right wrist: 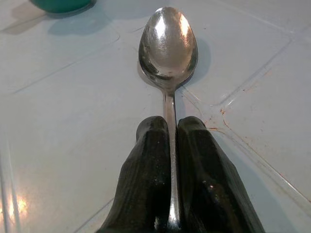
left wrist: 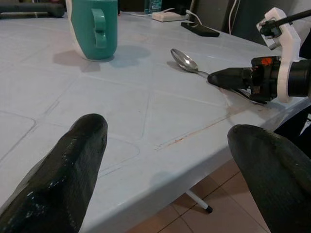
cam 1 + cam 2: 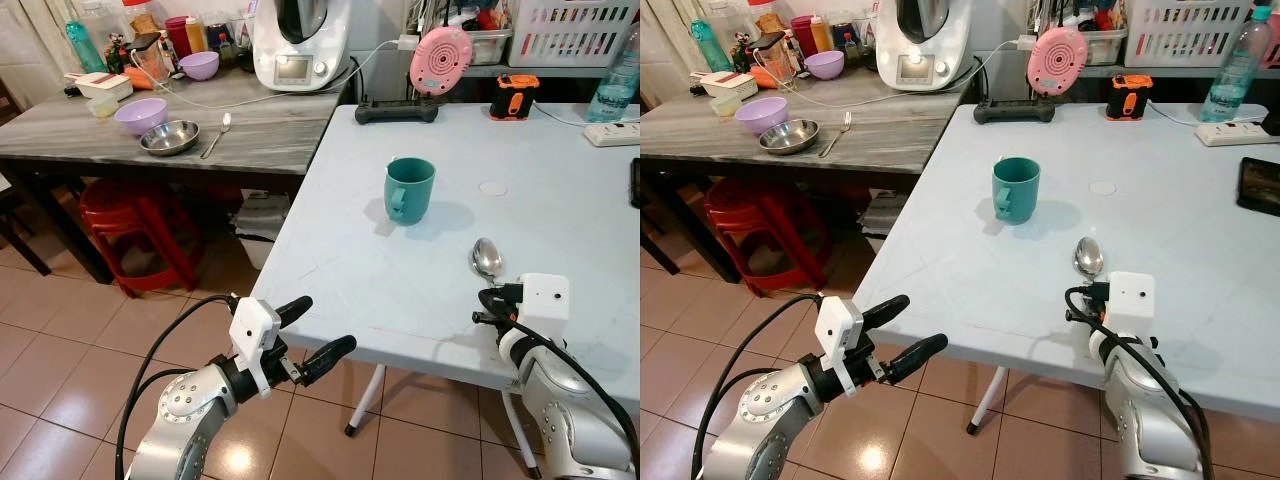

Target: Setting the table

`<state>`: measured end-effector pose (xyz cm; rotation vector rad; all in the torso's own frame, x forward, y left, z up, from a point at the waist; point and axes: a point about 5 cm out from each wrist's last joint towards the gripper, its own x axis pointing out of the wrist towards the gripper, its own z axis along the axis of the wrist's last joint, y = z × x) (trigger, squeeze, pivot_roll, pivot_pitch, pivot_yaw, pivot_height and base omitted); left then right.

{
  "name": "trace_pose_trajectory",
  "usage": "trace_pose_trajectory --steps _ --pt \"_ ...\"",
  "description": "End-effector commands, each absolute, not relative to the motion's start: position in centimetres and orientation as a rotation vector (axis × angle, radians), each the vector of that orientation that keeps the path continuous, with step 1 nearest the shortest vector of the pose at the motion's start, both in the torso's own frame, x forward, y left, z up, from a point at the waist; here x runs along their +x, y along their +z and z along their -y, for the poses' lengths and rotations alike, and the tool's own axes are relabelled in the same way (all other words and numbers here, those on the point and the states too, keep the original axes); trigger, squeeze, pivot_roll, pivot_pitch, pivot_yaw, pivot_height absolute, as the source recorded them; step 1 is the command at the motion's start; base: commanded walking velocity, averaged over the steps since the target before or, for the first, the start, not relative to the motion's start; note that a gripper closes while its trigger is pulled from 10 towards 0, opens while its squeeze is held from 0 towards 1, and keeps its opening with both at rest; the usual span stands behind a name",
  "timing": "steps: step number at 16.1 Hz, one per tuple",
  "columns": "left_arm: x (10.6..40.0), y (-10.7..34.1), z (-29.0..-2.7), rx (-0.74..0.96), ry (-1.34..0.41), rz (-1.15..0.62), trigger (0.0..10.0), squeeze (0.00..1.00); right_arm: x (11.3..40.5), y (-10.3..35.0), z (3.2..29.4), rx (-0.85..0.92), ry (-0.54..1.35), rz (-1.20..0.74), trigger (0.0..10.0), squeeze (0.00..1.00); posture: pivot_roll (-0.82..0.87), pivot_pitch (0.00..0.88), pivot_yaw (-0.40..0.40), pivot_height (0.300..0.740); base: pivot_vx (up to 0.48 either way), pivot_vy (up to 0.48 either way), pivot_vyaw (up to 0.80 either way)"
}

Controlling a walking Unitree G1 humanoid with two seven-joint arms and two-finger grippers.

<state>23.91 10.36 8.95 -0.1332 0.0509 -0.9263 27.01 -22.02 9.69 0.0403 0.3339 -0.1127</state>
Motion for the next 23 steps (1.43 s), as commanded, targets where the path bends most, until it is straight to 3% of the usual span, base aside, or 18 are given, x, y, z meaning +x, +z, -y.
trace_pose_trajectory --steps 1,5,7,8,9,13,23 --pt "24.0 8.9 -10.8 -0.110 -0.924 -0.052 10.0 0.00 26.8 8.3 21.1 0.089 -0.088 -0.405 0.0 0.00 -0.09 0.019 0.126 0.740 0.000 0.000 0.00" --pt "25.1 9.4 -11.6 -0.117 -0.791 -0.027 10.0 0.00 27.3 10.1 21.4 0.126 -0.153 -0.276 0.0 0.00 -0.09 0.016 0.125 0.740 0.000 0.000 0.00" --pt "26.8 9.6 -12.8 -0.082 -0.592 -0.035 10.0 0.00 27.4 13.1 21.6 0.059 -0.209 -0.057 0.0 0.00 -0.09 0.016 0.123 0.740 0.000 0.000 0.00" --pt "27.0 9.5 -13.0 -0.074 -0.558 -0.035 10.0 0.00 27.4 13.6 21.4 0.050 -0.211 -0.029 6.8 0.00 -0.09 0.016 0.123 0.740 0.000 0.000 0.00" --pt "27.6 9.6 -13.4 -0.094 -0.487 -0.023 10.0 0.00 27.5 13.9 21.0 0.070 -0.216 -0.010 10.0 0.00 -0.09 0.013 0.124 0.740 0.000 0.000 0.00" --pt "28.8 9.9 -14.0 -0.184 -0.333 0.005 10.0 0.00 27.5 13.6 20.1 0.090 -0.214 0.008 10.0 0.00 -0.08 0.003 0.120 0.740 0.000 0.000 0.00" --pt "29.4 9.7 -14.2 -0.196 -0.289 0.013 10.0 0.00 27.6 13.5 19.7 0.095 -0.214 0.027 10.0 0.00 -0.08 0.000 0.121 0.740 0.000 0.292 -0.57"
